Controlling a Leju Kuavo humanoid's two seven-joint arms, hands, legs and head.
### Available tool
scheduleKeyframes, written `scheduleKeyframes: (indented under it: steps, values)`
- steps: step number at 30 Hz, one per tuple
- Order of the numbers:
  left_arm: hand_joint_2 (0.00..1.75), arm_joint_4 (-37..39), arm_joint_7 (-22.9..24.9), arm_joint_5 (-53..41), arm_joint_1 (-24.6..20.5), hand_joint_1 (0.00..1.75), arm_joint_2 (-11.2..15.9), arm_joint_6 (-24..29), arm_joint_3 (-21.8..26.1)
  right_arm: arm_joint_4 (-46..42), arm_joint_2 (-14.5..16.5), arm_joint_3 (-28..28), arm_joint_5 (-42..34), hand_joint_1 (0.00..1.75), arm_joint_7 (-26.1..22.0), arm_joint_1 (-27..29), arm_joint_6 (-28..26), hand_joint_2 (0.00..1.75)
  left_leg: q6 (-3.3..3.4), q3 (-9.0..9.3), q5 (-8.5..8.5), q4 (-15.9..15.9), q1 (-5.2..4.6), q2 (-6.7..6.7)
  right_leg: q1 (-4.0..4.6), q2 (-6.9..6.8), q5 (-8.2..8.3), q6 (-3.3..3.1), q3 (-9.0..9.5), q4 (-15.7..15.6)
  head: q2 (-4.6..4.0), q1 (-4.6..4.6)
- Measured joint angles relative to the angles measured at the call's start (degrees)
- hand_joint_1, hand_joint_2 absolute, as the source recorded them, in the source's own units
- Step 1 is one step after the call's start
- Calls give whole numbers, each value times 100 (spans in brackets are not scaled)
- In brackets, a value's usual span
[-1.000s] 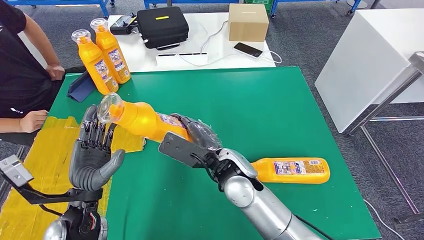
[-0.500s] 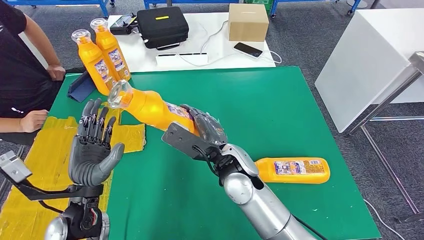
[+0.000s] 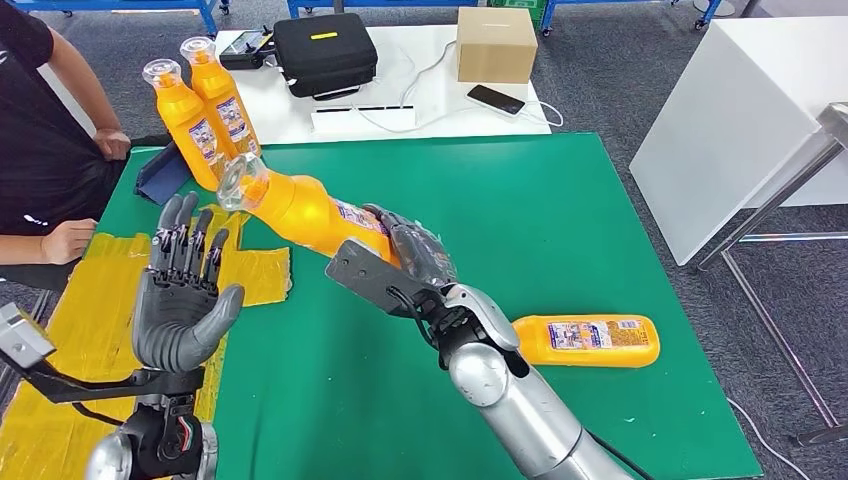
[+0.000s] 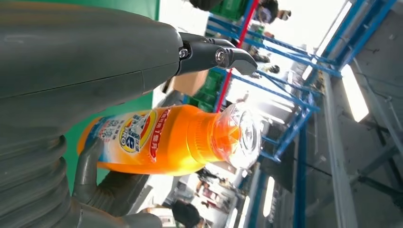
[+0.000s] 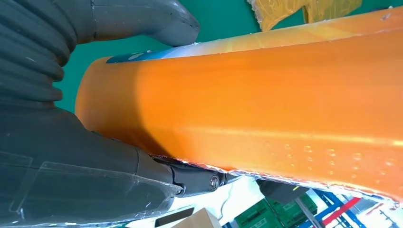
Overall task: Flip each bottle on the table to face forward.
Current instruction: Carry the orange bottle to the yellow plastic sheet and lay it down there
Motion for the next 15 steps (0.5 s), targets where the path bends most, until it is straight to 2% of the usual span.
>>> scheduleKeyframes:
  steps: [3, 7, 15]
  values:
    - [175, 164, -153, 81, -15, 0, 141, -64, -86, 90, 6, 2, 30, 175, -28, -17, 2, 175, 0, 0, 0, 0, 0, -1, 0, 0, 0, 0, 0, 0, 0, 0]
    - [175, 269, -90, 51, -131, 0, 236, 117, -251, 230, 39, 87, 321, 175, 11, -74, 104, 175, 0, -1, 1, 0, 0, 0, 0, 0, 0, 0, 1, 1, 0, 0]
    - [175, 388, -131, 182, -264, 0, 368, 159, -315, 304, 78, 741, 882, 175, 108, -159, 434, 175, 1, -3, 0, 5, -11, 0, -6, 0, 0, 0, -2, -1, 0, -1]
